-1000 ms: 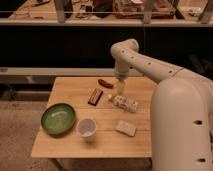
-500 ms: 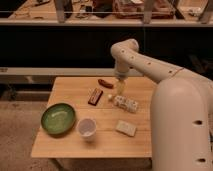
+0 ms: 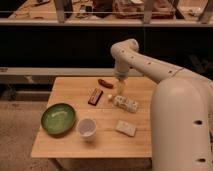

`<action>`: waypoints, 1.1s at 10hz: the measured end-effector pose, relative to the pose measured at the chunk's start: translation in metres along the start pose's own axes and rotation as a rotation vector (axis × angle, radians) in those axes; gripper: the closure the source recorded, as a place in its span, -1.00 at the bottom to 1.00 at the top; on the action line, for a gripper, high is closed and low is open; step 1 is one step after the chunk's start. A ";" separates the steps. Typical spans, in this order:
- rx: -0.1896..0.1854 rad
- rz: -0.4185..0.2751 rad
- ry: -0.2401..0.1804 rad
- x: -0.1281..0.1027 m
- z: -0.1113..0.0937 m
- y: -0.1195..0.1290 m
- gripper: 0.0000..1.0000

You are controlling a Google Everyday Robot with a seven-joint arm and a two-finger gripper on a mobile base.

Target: Pick up the ceramic cup

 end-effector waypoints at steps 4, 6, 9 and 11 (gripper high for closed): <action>-0.004 0.114 0.043 0.013 -0.023 -0.014 -0.60; 0.026 0.258 0.090 0.030 -0.045 -0.047 -0.60; 0.072 0.398 0.129 0.051 -0.067 -0.093 -0.60; 0.080 0.415 0.134 0.056 -0.071 -0.100 -0.60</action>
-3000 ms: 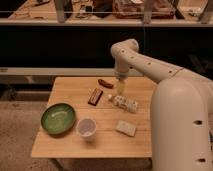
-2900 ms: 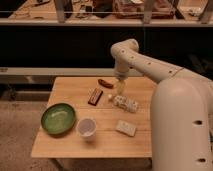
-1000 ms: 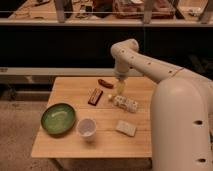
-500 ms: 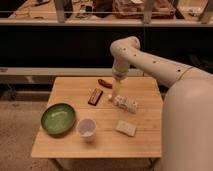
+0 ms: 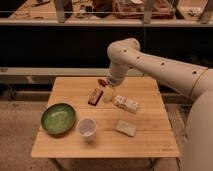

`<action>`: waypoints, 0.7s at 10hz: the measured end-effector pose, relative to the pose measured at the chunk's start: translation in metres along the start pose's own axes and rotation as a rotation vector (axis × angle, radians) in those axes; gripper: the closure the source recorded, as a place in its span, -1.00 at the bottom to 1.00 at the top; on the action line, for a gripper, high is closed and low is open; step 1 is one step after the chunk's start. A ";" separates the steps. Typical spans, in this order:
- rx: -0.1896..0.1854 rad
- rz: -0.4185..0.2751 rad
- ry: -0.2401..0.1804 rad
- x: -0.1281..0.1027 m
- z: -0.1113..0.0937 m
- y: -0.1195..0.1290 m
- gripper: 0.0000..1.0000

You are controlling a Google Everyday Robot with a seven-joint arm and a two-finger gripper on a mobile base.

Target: Pick up the ceramic cup

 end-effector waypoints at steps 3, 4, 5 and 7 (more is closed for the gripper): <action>0.102 0.043 -0.026 -0.002 0.013 -0.025 -0.60; 0.180 0.064 -0.047 0.000 0.020 -0.052 -0.60; 0.258 0.099 -0.059 0.004 0.028 -0.079 -0.60; 0.357 0.194 -0.056 0.011 0.037 -0.120 -0.60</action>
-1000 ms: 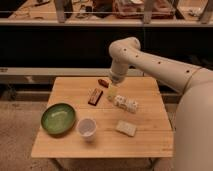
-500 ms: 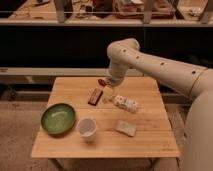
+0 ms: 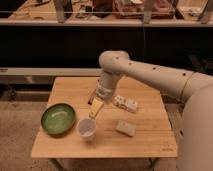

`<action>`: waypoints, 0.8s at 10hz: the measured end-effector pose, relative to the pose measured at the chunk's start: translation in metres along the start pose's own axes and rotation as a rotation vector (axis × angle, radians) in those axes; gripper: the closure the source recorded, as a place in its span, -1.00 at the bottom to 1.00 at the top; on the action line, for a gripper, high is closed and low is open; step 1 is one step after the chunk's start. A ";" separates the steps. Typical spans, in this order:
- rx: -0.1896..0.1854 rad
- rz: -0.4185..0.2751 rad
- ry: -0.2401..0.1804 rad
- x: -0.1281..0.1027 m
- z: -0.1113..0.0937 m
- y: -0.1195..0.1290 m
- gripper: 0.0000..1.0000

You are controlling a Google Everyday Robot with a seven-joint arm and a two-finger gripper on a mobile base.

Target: Pick up the ceramic cup

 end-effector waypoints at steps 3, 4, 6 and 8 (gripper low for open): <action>0.050 0.079 0.051 0.008 0.011 -0.018 -0.60; 0.050 0.077 0.051 0.008 0.011 -0.018 -0.60; 0.029 0.087 0.043 0.008 0.013 -0.015 -0.60; -0.014 0.146 0.030 0.003 0.027 0.002 -0.60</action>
